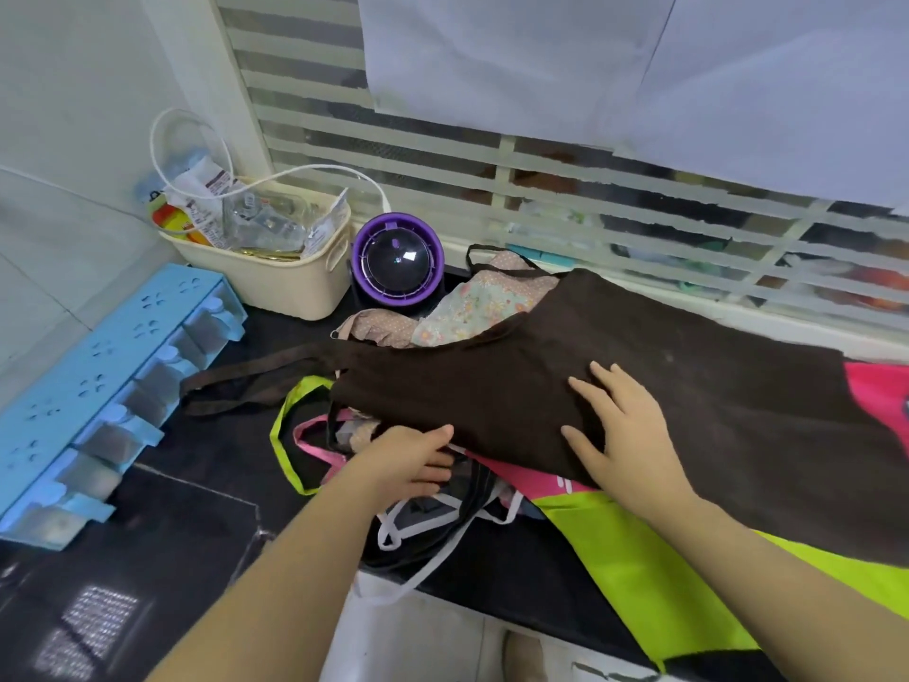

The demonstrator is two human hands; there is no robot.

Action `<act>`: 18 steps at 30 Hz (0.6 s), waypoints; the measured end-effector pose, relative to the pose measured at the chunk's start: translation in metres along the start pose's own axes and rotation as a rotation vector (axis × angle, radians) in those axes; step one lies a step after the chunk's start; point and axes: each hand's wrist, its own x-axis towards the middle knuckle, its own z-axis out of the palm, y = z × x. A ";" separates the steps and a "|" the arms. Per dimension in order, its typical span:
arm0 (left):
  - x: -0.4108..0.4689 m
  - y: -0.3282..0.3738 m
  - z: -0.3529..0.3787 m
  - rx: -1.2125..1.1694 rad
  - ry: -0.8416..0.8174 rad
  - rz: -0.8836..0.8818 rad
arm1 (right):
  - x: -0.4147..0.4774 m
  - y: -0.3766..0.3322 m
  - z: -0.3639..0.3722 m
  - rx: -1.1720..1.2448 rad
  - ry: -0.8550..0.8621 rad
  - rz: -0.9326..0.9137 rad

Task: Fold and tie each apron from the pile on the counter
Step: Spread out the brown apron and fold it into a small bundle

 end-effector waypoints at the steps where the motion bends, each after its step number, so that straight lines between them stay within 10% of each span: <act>1: 0.006 0.000 0.004 -0.125 0.022 0.013 | -0.004 0.005 0.001 -0.025 -0.022 0.046; 12: 0.017 -0.003 0.031 -0.880 0.461 0.299 | -0.021 0.025 0.003 -0.192 -0.254 -0.009; 18: 0.003 0.017 0.039 -0.972 0.323 0.274 | -0.017 0.022 0.000 -0.227 -0.272 -0.009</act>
